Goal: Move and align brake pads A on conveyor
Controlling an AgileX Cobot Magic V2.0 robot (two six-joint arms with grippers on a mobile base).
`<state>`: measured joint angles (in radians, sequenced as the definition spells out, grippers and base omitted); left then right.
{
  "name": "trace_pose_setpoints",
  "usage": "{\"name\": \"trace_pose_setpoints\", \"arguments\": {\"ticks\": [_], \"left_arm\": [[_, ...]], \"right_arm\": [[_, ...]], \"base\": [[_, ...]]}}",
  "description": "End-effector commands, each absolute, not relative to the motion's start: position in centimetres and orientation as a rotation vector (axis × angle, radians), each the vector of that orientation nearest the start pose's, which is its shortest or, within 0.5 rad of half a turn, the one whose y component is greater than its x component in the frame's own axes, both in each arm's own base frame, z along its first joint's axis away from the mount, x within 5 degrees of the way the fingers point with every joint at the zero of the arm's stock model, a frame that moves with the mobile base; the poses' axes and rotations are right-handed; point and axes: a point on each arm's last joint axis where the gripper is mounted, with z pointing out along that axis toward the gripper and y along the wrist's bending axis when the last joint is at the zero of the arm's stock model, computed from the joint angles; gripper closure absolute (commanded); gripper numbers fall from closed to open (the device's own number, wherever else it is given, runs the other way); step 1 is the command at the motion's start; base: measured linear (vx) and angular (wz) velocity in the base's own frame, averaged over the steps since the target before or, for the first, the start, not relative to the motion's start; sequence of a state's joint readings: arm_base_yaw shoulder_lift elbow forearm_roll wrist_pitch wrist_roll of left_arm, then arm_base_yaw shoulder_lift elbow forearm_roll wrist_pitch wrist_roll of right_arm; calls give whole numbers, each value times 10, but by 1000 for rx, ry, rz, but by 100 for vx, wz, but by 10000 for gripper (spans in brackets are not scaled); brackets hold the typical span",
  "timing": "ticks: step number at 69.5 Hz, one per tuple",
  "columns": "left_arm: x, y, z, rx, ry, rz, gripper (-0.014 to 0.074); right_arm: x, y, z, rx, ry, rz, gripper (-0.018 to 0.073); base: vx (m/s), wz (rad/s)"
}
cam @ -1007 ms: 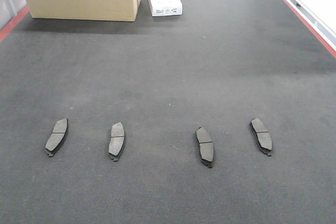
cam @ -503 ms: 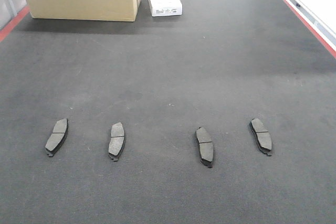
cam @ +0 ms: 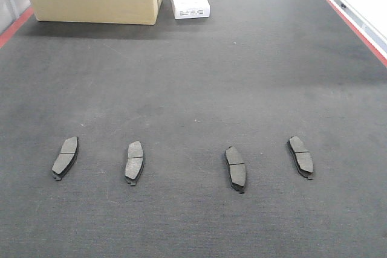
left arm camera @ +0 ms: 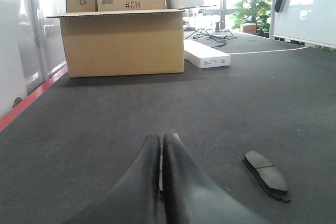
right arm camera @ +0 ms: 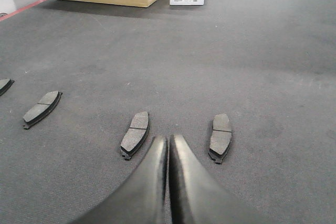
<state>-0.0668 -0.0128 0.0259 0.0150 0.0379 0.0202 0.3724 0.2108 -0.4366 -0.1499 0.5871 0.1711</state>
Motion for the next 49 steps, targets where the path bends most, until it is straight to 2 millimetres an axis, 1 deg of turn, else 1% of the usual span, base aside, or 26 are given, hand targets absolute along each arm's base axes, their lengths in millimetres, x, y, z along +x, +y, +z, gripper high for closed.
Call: {"name": "trace_pose_setpoints", "arguments": {"ticks": [1,13,18,24,29,35,39,40,46,49], "left_arm": [[56,-4,203,68,1461,-33,603],[56,-4,203,68,1461,-33,603],[56,-4,203,68,1461,-33,603],[56,-4,203,68,1461,-33,603],[56,-4,203,68,1461,-33,603],[56,-4,203,68,1461,-33,603],[56,-4,203,68,1461,-33,603],[56,-4,203,68,1461,-33,603],[56,-4,203,68,1461,-33,603],[56,-4,203,68,1461,-33,603]], "right_arm": [[52,12,308,-250,1739,216,571],[52,12,307,-251,1739,211,571],[51,10,308,-258,1722,153,571],[54,7,308,-189,1686,91,571],[58,5,303,-117,1641,36,571],[63,1,288,-49,1594,-23,571],[64,-2,274,-17,1557,-53,571],[64,-2,268,-13,1558,-57,571],[62,-3,246,0,1503,-82,571],[61,-3,230,4,1489,-87,571]], "base": [[0,0],[0,0],[0,0],[0,0],[0,0],[0,0],[0,0],[0,0],[0,0],[0,0]]}}
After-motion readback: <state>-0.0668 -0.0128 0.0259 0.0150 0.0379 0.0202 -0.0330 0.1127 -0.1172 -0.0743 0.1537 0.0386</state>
